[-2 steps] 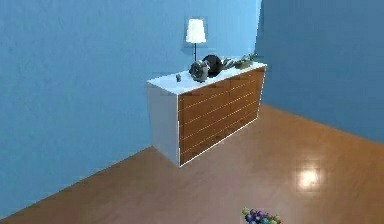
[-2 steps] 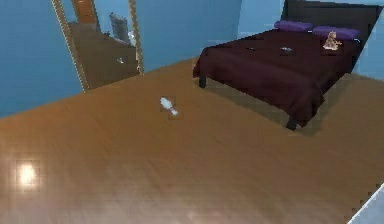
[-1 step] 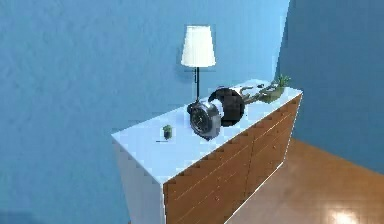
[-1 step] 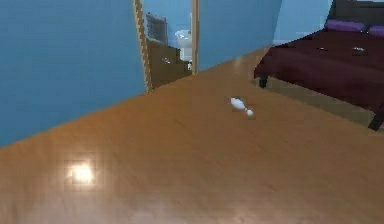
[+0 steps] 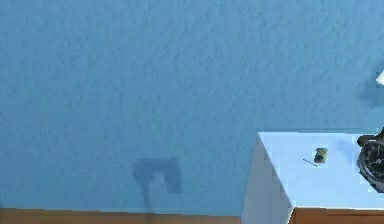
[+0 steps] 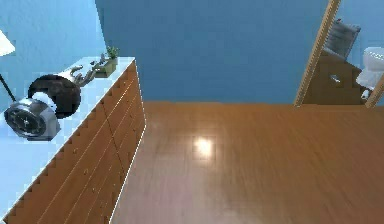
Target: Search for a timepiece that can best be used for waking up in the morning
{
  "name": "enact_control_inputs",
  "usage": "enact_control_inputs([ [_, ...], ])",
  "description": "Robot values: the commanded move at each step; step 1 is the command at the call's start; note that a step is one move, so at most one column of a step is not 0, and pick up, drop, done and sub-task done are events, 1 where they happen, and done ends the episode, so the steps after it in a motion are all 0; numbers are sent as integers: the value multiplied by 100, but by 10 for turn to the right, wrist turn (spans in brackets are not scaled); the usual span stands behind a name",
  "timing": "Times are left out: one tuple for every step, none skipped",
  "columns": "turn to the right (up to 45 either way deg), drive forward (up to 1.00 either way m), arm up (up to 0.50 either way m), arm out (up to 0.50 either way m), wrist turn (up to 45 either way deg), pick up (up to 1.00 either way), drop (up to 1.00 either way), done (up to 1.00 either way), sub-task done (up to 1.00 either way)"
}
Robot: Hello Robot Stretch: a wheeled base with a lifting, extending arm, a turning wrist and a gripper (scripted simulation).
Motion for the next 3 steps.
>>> enact_control_inputs([
  [-60,0,0,0,0,0,0,0,0],
  [0,5,0,0,0,0,0,0,0],
  [120,0,0,0,0,0,0,0,0],
])
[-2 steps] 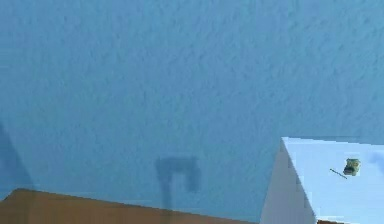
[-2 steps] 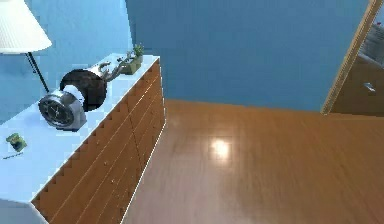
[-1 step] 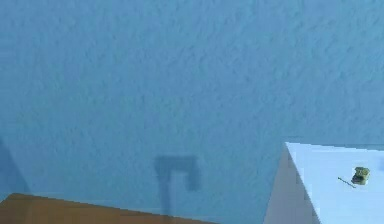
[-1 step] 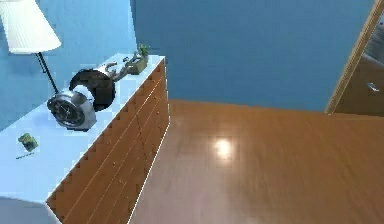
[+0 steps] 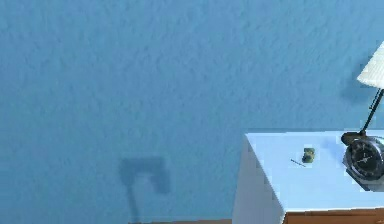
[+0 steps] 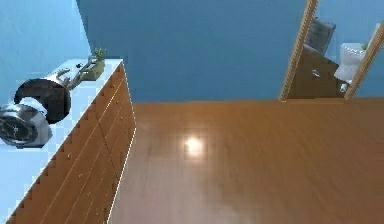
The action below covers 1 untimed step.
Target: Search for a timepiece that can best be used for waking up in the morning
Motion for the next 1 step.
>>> enact_control_inputs([
  [0,5,0,0,0,0,0,0,0],
])
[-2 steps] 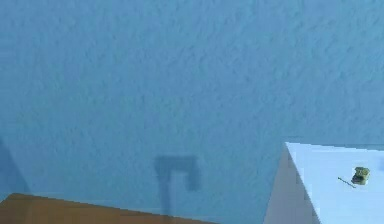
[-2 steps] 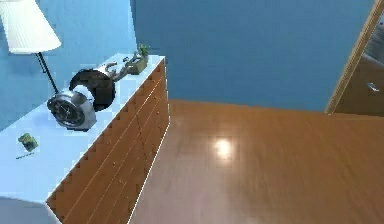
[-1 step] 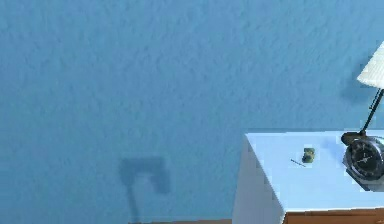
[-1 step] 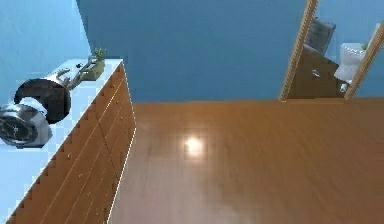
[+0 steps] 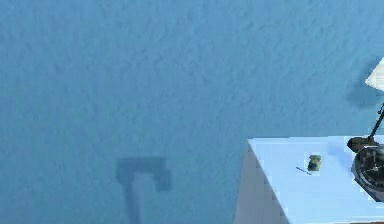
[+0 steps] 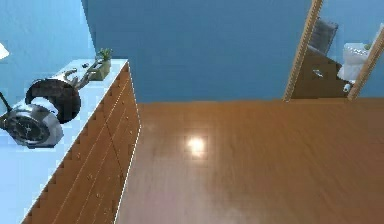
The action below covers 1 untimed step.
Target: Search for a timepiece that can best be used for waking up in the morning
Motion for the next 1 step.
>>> enact_control_inputs([
  [450,0,0,0,0,0,0,0,0],
])
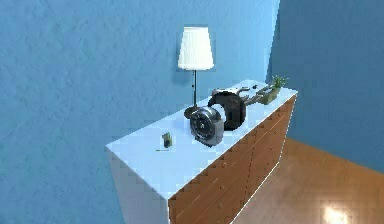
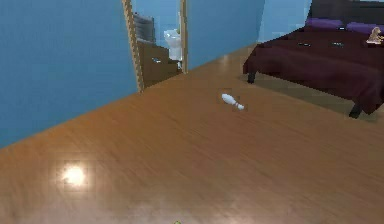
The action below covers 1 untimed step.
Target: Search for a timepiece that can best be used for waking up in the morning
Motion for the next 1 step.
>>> enact_control_inputs([
  [0,0,0,0,0,0,0,100,0],
])
